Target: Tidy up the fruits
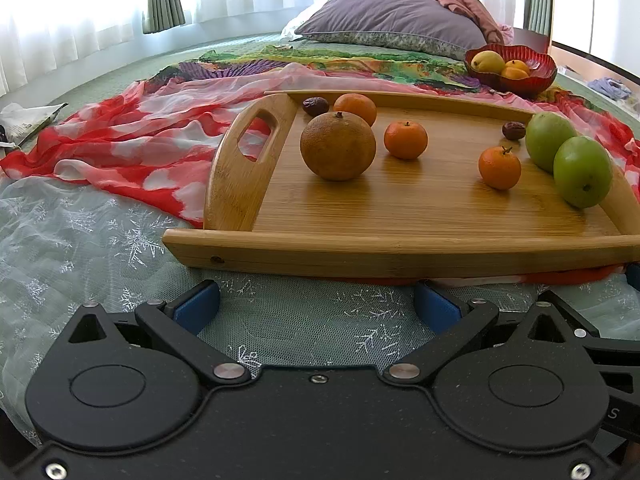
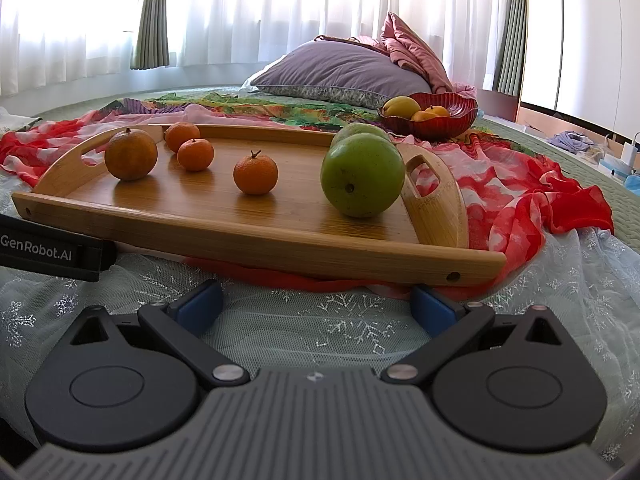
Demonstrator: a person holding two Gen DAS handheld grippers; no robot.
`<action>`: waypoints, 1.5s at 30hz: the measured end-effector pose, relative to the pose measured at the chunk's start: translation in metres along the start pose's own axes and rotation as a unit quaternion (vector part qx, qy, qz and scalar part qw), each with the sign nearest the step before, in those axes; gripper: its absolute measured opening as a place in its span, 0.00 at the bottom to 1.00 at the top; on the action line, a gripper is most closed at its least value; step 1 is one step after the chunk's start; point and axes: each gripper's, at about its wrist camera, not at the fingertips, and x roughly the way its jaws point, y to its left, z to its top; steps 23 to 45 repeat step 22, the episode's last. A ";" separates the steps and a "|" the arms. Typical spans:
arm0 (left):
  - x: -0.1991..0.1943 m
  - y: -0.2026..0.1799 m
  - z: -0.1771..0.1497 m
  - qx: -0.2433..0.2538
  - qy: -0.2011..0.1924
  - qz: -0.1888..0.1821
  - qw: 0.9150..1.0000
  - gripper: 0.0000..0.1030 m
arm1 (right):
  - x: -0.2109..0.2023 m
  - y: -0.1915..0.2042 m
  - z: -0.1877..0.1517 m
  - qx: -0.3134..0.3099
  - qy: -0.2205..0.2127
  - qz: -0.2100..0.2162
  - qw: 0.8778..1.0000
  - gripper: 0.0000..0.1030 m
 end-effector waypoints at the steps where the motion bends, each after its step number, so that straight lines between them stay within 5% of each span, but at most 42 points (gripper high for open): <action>1: 0.000 0.000 0.000 0.000 0.000 0.000 1.000 1.00 | 0.000 0.000 0.000 0.000 0.000 0.000 1.000 1.00; 45: 0.000 0.001 -0.001 -0.001 -0.003 0.000 1.000 1.00 | 0.000 0.000 0.000 0.000 0.000 0.000 1.000 1.00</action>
